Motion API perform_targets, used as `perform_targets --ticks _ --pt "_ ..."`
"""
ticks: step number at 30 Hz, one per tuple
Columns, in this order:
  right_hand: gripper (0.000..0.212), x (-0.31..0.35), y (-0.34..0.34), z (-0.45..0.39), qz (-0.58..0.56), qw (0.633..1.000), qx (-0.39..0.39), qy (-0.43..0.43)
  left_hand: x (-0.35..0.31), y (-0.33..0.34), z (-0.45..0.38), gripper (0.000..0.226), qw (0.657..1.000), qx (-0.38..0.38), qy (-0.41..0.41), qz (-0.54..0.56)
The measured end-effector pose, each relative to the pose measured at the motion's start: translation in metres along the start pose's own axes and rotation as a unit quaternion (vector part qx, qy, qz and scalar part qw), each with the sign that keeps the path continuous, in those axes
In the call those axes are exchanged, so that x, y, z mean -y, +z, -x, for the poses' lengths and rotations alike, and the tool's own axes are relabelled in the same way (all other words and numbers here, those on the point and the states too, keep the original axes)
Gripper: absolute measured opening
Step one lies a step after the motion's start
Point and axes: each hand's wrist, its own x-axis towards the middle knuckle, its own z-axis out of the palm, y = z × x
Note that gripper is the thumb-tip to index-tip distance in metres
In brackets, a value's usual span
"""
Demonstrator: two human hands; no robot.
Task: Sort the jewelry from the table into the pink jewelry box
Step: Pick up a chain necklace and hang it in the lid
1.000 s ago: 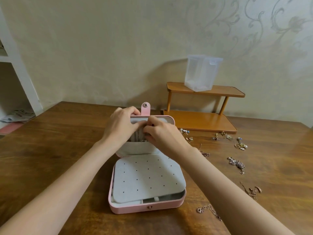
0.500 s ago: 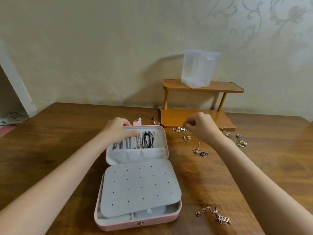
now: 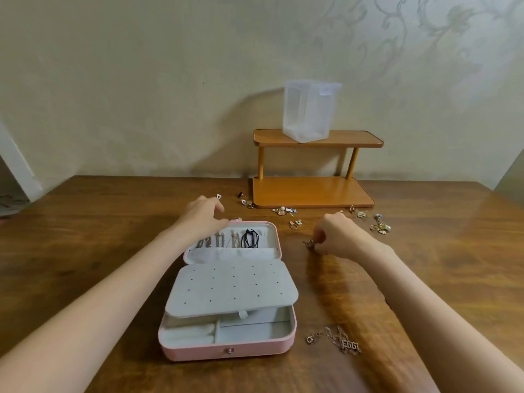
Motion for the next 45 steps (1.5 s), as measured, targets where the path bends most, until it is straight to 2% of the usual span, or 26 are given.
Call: perform_targets --ticks 2,4,7,9,12,16,22,25,34,38,41,43,45 --pt "0.009 0.0 -0.007 0.004 -0.042 0.999 -0.028 -0.011 -0.014 -0.011 0.008 0.027 0.998 -0.047 0.033 0.038" --pt "0.006 0.003 -0.023 0.01 -0.111 0.992 -0.053 -0.018 -0.034 -0.022 0.018 0.021 0.99 -0.057 0.095 0.085" --pt "0.007 0.011 -0.057 0.021 -0.245 0.966 -0.082 -0.022 -0.07 -0.03 0.036 0.017 0.969 -0.04 0.178 0.165" --pt "0.008 0.018 -0.077 0.031 -0.318 0.945 -0.074 -0.031 -0.089 -0.028 0.048 0.017 0.955 -0.002 0.199 0.22" --pt "0.012 0.027 -0.095 0.044 -0.376 0.923 -0.06 -0.063 -0.11 -0.019 0.059 0.014 0.931 0.052 0.184 0.311" --pt "0.014 0.026 -0.105 0.056 -0.459 0.883 -0.06 -0.078 -0.118 -0.011 0.07 0.012 0.889 0.093 0.119 0.432" --pt "0.013 0.015 -0.096 0.063 -0.517 0.854 -0.032 -0.042 -0.118 -0.008 0.087 0.014 0.802 0.174 0.071 0.567" --pt "0.012 0.008 -0.087 0.065 -0.528 0.849 -0.02 -0.011 -0.119 -0.005 0.091 0.02 0.778 0.191 0.049 0.597" --pt "0.009 -0.008 -0.064 0.072 -0.56 0.827 0.028 0.023 -0.121 0.009 0.091 0.019 0.803 0.151 0.028 0.576" --pt "0.01 -0.015 -0.048 0.071 -0.589 0.806 0.043 0.04 -0.124 0.017 0.087 0.015 0.821 0.145 0.009 0.552" --pt "0.012 -0.018 -0.04 0.071 -0.558 0.827 0.06 0.039 -0.127 0.022 0.082 0.011 0.827 0.138 -0.007 0.546" --pt "0.011 -0.019 -0.038 0.07 -0.499 0.864 0.056 0.037 -0.128 0.025 0.08 0.009 0.831 0.131 -0.015 0.541" --pt "0.009 -0.02 -0.039 0.068 -0.43 0.902 0.009 0.025 -0.13 0.026 0.078 0.008 0.835 0.122 -0.023 0.536"
